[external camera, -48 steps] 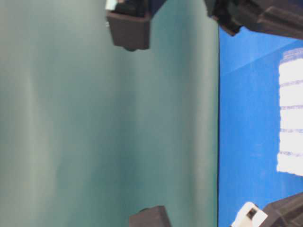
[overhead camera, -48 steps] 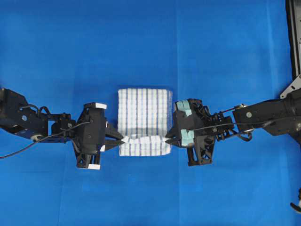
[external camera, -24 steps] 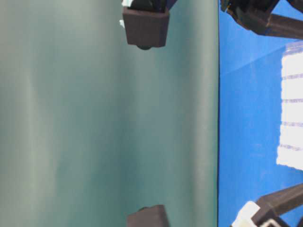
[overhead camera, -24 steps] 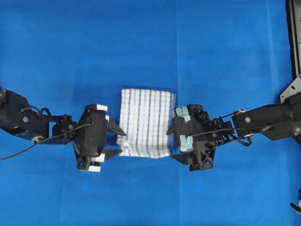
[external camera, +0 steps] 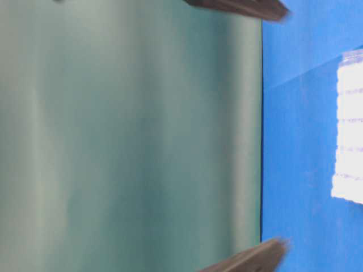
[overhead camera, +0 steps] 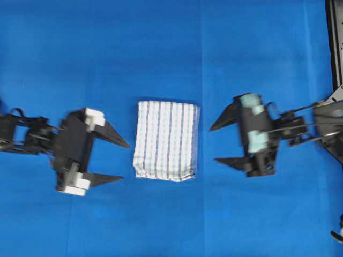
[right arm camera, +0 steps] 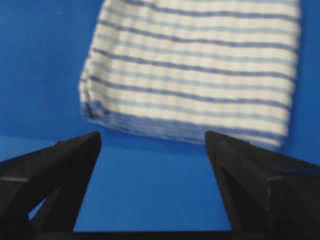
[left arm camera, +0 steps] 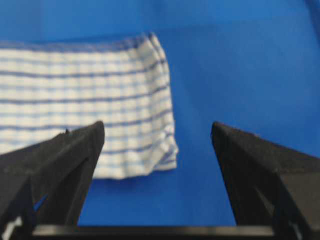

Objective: Fold the blue towel.

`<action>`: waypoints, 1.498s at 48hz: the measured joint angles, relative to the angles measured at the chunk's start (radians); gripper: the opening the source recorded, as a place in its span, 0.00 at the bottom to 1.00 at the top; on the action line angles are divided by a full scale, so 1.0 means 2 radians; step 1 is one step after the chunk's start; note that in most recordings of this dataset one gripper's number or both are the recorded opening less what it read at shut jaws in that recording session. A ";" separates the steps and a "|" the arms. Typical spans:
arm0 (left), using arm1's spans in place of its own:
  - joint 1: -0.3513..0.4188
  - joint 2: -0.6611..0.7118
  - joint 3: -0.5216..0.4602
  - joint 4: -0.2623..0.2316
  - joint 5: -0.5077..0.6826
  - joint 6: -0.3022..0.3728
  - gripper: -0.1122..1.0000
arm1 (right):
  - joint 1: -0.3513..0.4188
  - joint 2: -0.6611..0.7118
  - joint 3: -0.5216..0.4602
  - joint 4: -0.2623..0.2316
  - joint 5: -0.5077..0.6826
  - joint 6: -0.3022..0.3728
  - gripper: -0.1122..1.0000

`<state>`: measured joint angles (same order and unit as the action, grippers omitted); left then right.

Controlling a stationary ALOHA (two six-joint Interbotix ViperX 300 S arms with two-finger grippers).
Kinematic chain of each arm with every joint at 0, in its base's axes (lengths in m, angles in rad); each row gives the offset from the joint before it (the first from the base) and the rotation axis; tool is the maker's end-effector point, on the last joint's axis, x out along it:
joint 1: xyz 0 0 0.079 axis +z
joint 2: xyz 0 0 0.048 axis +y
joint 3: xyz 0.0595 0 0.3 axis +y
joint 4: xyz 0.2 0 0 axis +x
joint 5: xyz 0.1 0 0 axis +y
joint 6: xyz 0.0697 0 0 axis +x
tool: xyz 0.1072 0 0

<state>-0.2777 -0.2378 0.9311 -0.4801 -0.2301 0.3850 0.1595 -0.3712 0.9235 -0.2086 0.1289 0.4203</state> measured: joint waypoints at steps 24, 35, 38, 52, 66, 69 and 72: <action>0.047 -0.226 0.142 0.000 -0.008 0.002 0.84 | -0.021 -0.303 0.129 -0.027 0.077 0.000 0.91; 0.051 -0.319 0.193 0.000 -0.002 0.004 0.84 | -0.032 -0.356 0.170 -0.028 0.084 0.000 0.91; 0.051 -0.334 0.204 0.000 0.001 0.006 0.84 | -0.034 -0.357 0.177 -0.028 0.082 0.000 0.91; 0.052 -0.363 0.242 0.000 0.012 0.016 0.83 | -0.041 -0.351 0.203 -0.028 0.027 0.004 0.91; 0.052 -0.364 0.245 0.000 0.014 0.017 0.83 | -0.051 -0.347 0.204 -0.028 0.021 0.005 0.91; 0.052 -0.364 0.245 0.000 0.014 0.017 0.83 | -0.051 -0.346 0.204 -0.028 0.021 0.005 0.91; 0.051 -0.364 0.245 0.001 0.014 0.017 0.83 | -0.050 -0.347 0.204 -0.028 0.021 0.005 0.91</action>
<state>-0.1749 -0.9649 1.4220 -0.4786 -0.2025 0.4188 0.0598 -1.0646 1.3315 -0.2638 0.1703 0.4295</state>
